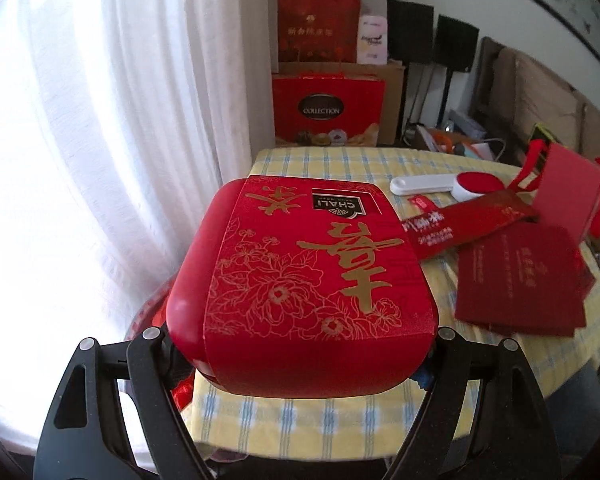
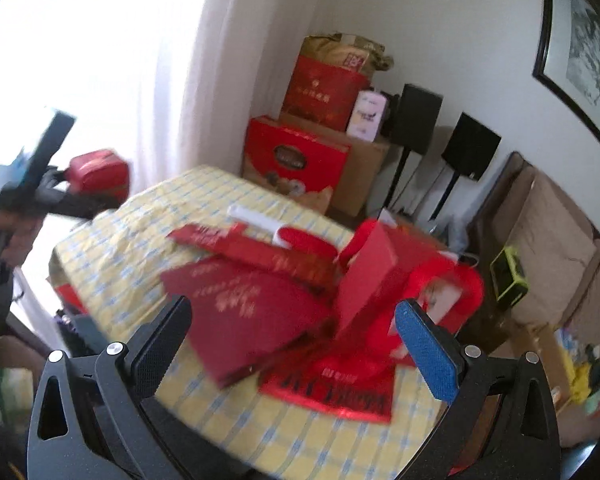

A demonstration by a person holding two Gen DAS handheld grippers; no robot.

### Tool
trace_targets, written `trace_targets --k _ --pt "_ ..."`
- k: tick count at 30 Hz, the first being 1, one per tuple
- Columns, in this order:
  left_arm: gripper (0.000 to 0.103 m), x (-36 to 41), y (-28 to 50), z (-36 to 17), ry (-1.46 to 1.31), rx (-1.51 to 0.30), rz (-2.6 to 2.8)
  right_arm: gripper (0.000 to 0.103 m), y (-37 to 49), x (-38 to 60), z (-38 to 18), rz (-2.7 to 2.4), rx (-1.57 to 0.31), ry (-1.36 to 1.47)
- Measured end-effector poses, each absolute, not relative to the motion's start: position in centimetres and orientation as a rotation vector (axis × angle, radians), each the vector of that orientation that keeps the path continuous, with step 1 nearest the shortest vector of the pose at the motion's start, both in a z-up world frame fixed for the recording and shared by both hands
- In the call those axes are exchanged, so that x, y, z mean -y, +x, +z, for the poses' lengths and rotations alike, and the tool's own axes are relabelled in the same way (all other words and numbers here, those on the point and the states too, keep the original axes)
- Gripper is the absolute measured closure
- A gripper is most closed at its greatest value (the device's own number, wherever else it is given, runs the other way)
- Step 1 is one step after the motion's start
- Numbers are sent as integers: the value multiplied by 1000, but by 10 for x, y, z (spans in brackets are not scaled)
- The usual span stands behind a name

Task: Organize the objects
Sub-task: 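Lift the red tin box with the left gripper while the right reaches for the red tea packet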

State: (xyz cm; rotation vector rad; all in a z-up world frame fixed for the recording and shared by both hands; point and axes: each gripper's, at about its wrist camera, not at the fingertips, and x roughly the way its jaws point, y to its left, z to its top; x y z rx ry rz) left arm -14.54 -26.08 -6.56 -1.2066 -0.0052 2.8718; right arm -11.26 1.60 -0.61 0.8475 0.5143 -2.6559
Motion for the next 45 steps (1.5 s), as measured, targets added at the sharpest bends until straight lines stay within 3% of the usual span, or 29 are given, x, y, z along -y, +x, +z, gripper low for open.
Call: trace_targets --k 4,11,18,21,25,32,36,38,41,45 --pt "24 271 -137 -72 -1204 99 2841 1 -138 8 0 -2614 -523 866" --pt "24 286 -135 -92 -1213 187 2873 1 -193 77 -48 -2484 -817 941" --pt "24 305 -129 -94 -1182 261 2910 6 -251 106 -104 -2358 -803 1120" --pt "24 310 -125 -97 -1156 303 2898 15 -264 124 -132 -2297 -884 1158" --pt "24 313 -125 -99 -1165 309 2892 18 -263 142 -161 -2296 -1066 1113" --pt "24 317 -127 -106 -1182 340 2870 18 -262 145 -167 -2370 -1056 1008" --pt "24 316 -127 -106 -1175 334 2871 39 -272 137 -163 -2326 -881 1099" --pt "24 316 -128 -105 -1167 334 2872 70 -274 135 -161 -2314 -836 1124" --pt "24 316 -128 -106 -1169 344 2858 83 -268 137 -156 -2319 -848 1102" --pt "24 315 -129 -108 -1174 334 2853 87 -257 142 -138 -2330 -793 1032"
